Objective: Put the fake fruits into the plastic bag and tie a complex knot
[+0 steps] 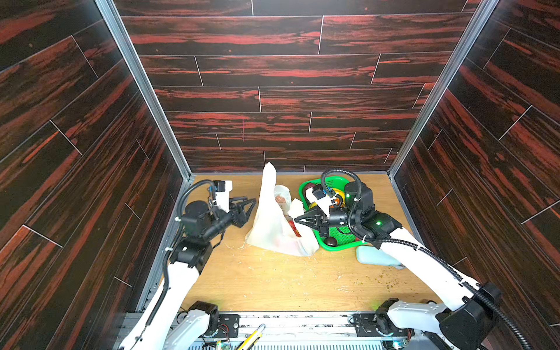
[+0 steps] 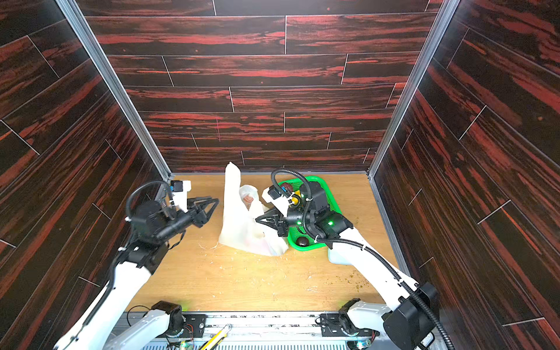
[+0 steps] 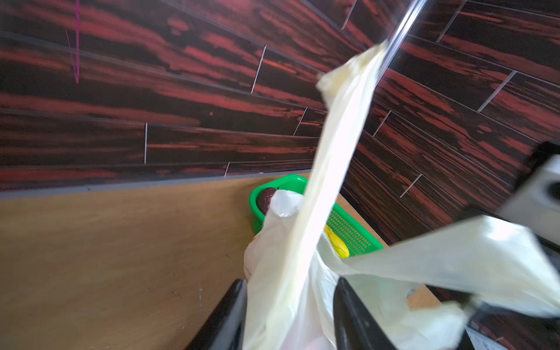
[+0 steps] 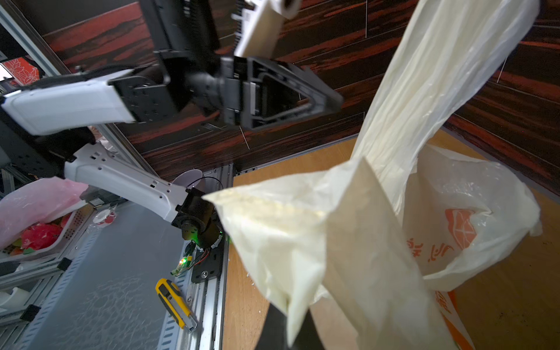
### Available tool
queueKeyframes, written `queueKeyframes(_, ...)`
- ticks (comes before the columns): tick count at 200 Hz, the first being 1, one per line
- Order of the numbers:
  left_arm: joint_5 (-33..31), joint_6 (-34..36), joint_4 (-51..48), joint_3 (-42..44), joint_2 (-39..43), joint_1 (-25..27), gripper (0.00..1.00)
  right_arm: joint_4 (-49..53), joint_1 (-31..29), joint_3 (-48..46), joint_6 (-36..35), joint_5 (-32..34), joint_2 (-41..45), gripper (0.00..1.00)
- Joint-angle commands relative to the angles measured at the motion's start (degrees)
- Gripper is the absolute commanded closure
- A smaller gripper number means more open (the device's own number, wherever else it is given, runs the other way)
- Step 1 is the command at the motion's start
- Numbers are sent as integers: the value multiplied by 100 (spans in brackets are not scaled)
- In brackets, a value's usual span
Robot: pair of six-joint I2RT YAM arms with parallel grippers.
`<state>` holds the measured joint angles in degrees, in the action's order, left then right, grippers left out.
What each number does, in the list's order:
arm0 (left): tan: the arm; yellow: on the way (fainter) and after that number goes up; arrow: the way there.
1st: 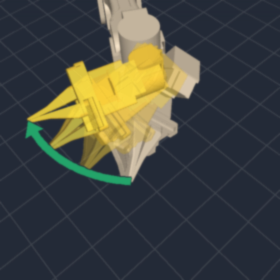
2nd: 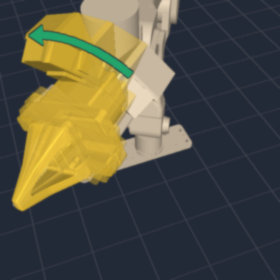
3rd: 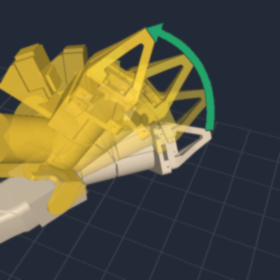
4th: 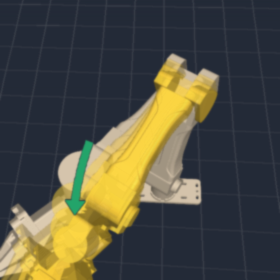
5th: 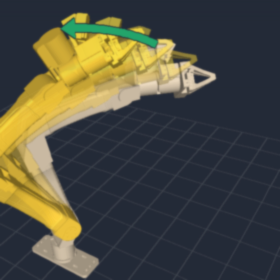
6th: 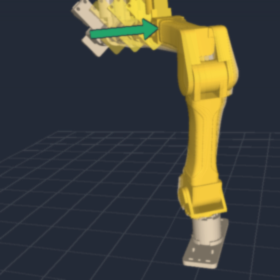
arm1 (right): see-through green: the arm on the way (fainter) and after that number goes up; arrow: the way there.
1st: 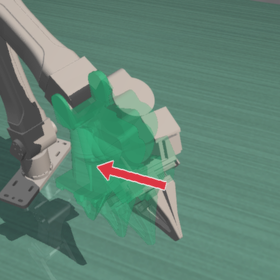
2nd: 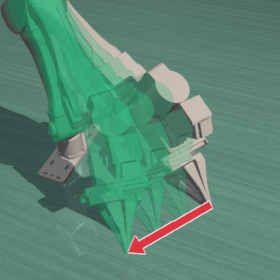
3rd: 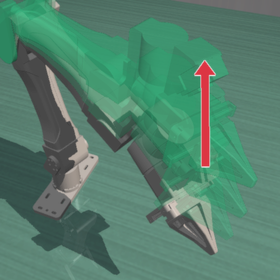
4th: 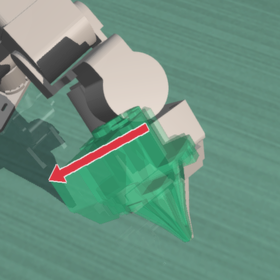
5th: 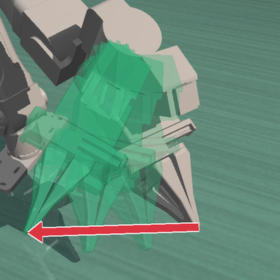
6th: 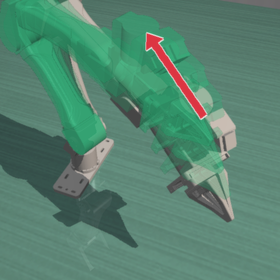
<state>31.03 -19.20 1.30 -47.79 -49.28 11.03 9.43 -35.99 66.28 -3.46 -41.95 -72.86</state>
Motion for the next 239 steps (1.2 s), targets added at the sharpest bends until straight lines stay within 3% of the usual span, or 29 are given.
queueKeyframes(1,715,86,-108,-66,462,-13,48,24,-12,165,18,-35,-88,96)
queueKeyframes(30,1224,-256,366,-143,753,316,40,7,-20,139,42,-24,-80,96)
queueKeyframes(62,839,-131,603,-492,263,1254,32,-20,-17,96,74,-23,-64,96)
queueKeyframes(96,620,-97,984,-842,-620,1861,28,-20,-16,105,100,-13,-47,96)
queueKeyframes(164,-94,609,733,-1027,-1228,2523,27,-53,-18,109,128,64,-42,96)
queueKeyframes(196,-164,759,723,-1102,-1377,2597,41,-23,-22,122,116,81,-51,96)
queueKeyframes(223,-127,792,684,-1226,-1496,2599,62,74,-14,131,75,141,-28,95)
queueKeyframes(239,-131,900,523,-1344,-1532,2598,75,145,-11,128,33,176,29,90)
